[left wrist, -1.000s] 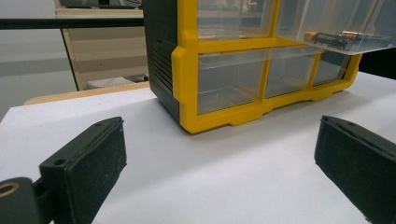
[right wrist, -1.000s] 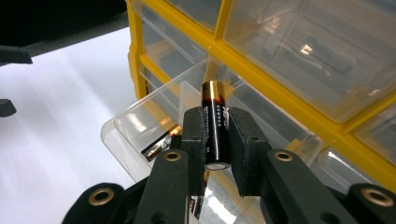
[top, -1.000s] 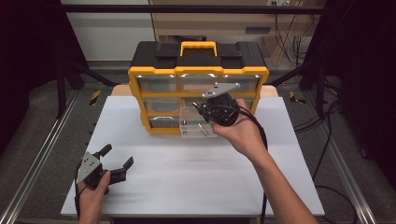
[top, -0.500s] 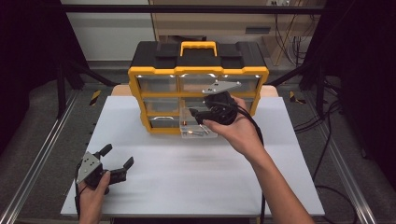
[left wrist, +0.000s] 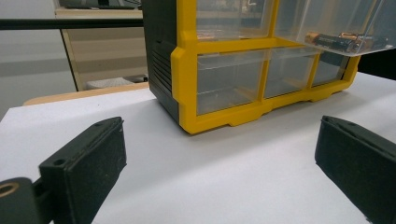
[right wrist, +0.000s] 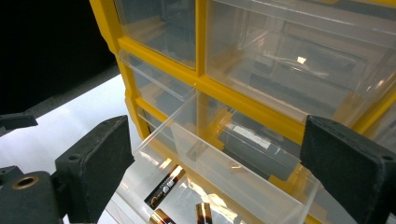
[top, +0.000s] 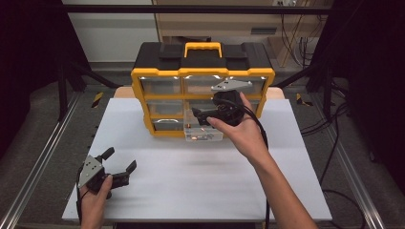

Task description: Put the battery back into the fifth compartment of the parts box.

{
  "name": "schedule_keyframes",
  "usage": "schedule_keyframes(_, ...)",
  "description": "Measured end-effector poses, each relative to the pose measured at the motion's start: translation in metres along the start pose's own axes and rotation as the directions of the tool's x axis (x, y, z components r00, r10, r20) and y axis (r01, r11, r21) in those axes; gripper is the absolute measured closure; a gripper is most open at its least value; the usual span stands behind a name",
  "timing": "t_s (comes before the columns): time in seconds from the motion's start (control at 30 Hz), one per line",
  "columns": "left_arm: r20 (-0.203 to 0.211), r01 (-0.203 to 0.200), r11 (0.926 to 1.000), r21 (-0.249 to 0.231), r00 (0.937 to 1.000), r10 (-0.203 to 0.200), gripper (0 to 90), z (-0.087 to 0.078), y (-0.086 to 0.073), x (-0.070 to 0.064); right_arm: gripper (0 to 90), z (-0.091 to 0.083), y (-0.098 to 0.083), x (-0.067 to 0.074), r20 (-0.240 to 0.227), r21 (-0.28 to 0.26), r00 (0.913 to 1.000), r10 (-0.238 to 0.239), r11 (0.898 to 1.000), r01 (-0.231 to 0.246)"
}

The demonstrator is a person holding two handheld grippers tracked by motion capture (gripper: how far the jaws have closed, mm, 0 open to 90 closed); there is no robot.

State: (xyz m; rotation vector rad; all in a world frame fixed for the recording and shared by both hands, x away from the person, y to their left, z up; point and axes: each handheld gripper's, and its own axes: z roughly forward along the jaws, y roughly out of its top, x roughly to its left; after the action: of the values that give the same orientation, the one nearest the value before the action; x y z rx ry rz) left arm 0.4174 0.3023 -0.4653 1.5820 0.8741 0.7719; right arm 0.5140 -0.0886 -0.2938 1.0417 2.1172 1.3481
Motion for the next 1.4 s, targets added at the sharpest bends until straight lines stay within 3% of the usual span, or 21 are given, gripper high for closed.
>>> schedule_keyframes(0.93,-0.002,-0.002,1.0000,0.001,1.0000,0.002,2.1,0.000,0.000,0.001,6.8,-0.005,0.012,-0.004,-0.016,-0.126,0.9979,0.063,0.990,-0.065)
schedule_keyframes(1.1,-0.003,-0.001,1.0000,0.001,1.0000,0.001,2.1,0.000,0.000,0.001,5.1,-0.008,0.014,-0.007,-0.016,-0.154,0.9963,0.084,0.984,-0.085)
schedule_keyframes(1.4,-0.003,-0.002,1.0000,0.003,1.0000,0.002,2.1,-0.001,0.000,0.001,4.0,-0.018,0.013,-0.013,0.000,-0.198,0.9968,0.080,0.977,-0.079)
